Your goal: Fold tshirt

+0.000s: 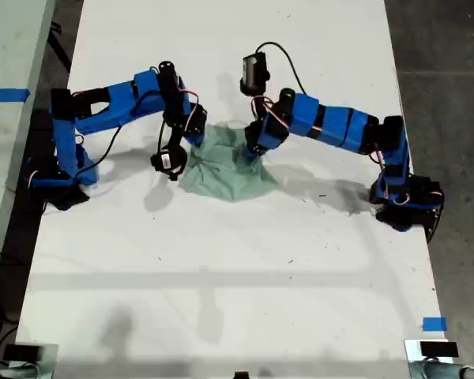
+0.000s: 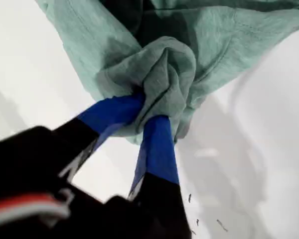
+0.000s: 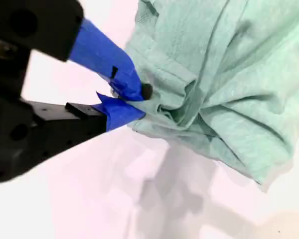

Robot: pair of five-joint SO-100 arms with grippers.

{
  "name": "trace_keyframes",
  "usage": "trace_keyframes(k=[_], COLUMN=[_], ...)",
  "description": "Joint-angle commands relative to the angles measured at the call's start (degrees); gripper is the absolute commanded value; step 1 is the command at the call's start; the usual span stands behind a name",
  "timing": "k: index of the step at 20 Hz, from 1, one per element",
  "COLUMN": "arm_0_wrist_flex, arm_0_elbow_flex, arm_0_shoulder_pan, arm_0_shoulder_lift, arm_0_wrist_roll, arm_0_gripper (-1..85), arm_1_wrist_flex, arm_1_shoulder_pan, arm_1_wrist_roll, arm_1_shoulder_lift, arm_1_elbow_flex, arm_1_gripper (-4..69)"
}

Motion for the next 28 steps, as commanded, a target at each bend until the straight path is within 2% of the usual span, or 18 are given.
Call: trace_keyframes(k=[1, 2, 5, 9, 13, 16, 19, 21, 24, 25, 26, 28], arm_0_wrist_flex=[1.14, 1.76, 2.72, 1.93, -8.17, -18.46, -29.09, -40.43, -56.51, -58.97, -58.27, -58.18], arm_0_elbow_flex=[-2.37, -2.02, -0.35, 6.24, 27.77, 50.98, 66.53, 76.38, 91.49, 93.60, 92.99, 91.67], arm_0_shoulder_pan=[-4.75, -7.29, -16.44, -24.35, -22.68, -17.40, -4.31, 6.42, 15.29, 16.70, 17.23, 17.05], arm_0_shoulder_lift=[4.57, 7.47, 16.35, 25.05, 39.55, 54.14, 65.04, 69.79, 69.43, 67.41, 65.39, 64.86], arm_0_wrist_roll=[-1.76, -1.76, 0.53, 3.43, 4.13, -0.70, -10.99, -18.63, -28.83, -30.67, -31.46, -30.50], arm_0_gripper=[36.6, 37.9, 38.8, 39.4, 36.4, 27.2, 16.8, 9.2, 4.6, 4.3, 4.3, 4.1], arm_1_wrist_flex=[3.96, 6.77, 11.69, 12.48, 10.37, 9.76, 5.71, 1.05, -1.93, -2.99, -3.60, -6.42], arm_1_shoulder_pan=[5.10, 8.00, 18.02, 29.44, 33.75, 30.32, 18.98, 8.17, -1.14, -3.69, -4.75, -4.83], arm_1_wrist_roll=[-2.11, -2.81, -6.94, -13.36, -13.45, -7.65, 3.08, 12.30, 23.82, 24.35, 25.40, 24.43], arm_1_shoulder_lift=[6.42, 7.56, 16.17, 31.90, 53.35, 68.29, 82.79, 90.97, 106.08, 110.21, 110.74, 105.56], arm_1_elbow_flex=[-1.14, -0.97, 4.75, 18.72, 42.01, 58.18, 73.92, 83.41, 99.67, 101.95, 102.66, 101.69], arm_1_gripper=[35.3, 32.3, 29.5, 28.5, 21.5, 21.0, 20.8, 20.1, 15.1, 8.7, 3.0, 1.0])
